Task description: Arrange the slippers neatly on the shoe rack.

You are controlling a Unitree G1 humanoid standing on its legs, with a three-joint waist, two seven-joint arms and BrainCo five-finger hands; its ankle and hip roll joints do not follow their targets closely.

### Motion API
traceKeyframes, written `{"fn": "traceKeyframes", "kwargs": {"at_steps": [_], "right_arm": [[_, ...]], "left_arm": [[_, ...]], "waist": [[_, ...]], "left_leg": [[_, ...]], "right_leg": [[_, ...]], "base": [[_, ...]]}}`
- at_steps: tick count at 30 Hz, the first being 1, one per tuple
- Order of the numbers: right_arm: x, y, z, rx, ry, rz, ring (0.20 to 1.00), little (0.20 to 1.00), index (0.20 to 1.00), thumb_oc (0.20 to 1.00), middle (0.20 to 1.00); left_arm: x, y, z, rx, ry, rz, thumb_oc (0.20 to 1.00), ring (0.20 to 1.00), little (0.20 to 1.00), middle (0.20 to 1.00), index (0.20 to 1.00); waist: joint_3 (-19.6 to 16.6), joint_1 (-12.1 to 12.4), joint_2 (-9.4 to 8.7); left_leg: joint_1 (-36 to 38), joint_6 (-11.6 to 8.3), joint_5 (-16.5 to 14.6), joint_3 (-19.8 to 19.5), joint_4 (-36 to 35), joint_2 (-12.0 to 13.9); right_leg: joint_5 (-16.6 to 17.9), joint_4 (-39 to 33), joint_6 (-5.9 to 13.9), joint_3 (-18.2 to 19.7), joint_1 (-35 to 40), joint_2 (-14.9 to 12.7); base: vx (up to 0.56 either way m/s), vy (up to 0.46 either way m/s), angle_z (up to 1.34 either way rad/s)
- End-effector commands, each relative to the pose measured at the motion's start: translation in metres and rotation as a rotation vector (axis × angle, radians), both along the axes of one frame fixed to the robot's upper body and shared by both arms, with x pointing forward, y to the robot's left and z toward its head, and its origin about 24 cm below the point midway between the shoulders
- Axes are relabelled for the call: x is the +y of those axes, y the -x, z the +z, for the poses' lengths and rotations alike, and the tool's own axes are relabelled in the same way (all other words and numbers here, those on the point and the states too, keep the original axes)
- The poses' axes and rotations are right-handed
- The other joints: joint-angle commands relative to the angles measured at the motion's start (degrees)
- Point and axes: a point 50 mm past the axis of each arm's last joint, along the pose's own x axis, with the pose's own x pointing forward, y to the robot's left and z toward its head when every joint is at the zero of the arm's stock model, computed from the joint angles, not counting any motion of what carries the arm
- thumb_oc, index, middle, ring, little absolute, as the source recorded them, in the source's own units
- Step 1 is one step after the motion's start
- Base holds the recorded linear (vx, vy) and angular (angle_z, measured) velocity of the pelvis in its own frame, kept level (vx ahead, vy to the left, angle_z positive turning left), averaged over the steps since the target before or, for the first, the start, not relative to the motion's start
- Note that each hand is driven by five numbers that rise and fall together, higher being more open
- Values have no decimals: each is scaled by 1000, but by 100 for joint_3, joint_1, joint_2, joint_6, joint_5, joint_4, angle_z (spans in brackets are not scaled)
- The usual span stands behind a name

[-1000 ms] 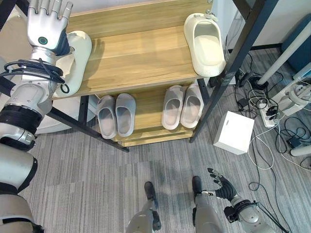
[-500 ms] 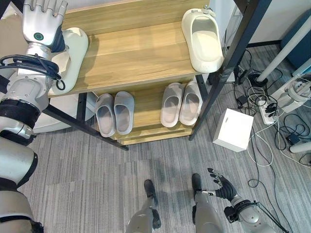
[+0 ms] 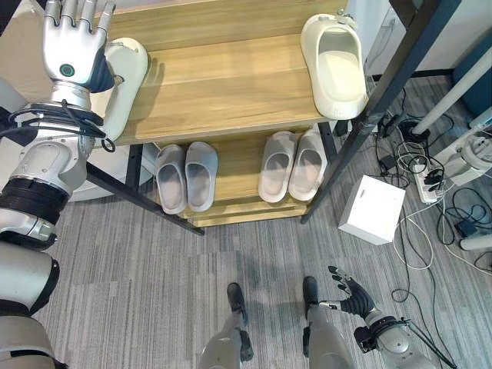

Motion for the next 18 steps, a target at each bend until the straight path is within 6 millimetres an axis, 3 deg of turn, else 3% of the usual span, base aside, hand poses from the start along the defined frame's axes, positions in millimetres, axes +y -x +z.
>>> {"fn": "traceKeyframes", "kwargs": {"at_steps": [1,6,13,18], "right_arm": [[6,-9,11,-76,-20,22,1000,1000,1000,1000,1000],[4,-7,11,-73,-27,7,1000,1000,1000,1000,1000],[7,-4,8,-60,-33,13,1000,1000,1000,1000,1000],[5,-4,8,-57,-27,20,1000,1000,1000,1000,1000]], "left_arm": [[36,20,40,-139,31,155,1000,1000,1000,1000,1000],[57,23,39,-136,107,224,1000,1000,1000,1000,1000],[55,30,42,-212,158,154,1000,1000,1000,1000,1000],[59,32,40,-192,118,195,1000,1000,1000,1000,1000]], "waist": [[157,59,-160],[156,42,-184],[60,83,-179],[16,60,-137]], "left_leg": [[453,13,-958,-77,16,-196],[431,10,-941,-57,17,-183],[448,13,-971,-72,15,-204],[470,14,-980,-69,3,-222]], "right_leg": [[-531,264,571,-158,184,-525],[-504,236,579,-154,156,-519],[-525,247,578,-168,194,-543],[-521,243,590,-176,213,-559]], "base": [[0,0,0],[3,1,-1],[9,4,0],[0,0,0]]}}
